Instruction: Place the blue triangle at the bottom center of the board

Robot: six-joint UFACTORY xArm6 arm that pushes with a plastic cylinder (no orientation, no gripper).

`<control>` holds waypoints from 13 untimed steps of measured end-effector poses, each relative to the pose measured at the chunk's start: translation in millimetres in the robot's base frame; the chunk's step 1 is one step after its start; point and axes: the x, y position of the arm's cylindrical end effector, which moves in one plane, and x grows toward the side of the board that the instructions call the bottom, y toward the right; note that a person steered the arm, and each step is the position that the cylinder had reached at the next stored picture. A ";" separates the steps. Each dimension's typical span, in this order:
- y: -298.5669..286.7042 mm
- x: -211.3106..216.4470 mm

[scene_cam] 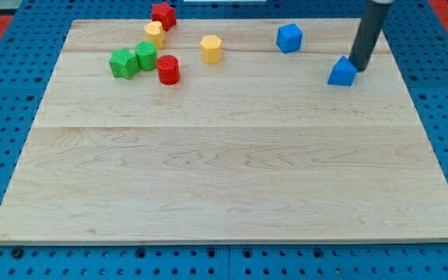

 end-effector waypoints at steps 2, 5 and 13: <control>-24.7 4.6; -105.4 32.7; -268.8 148.2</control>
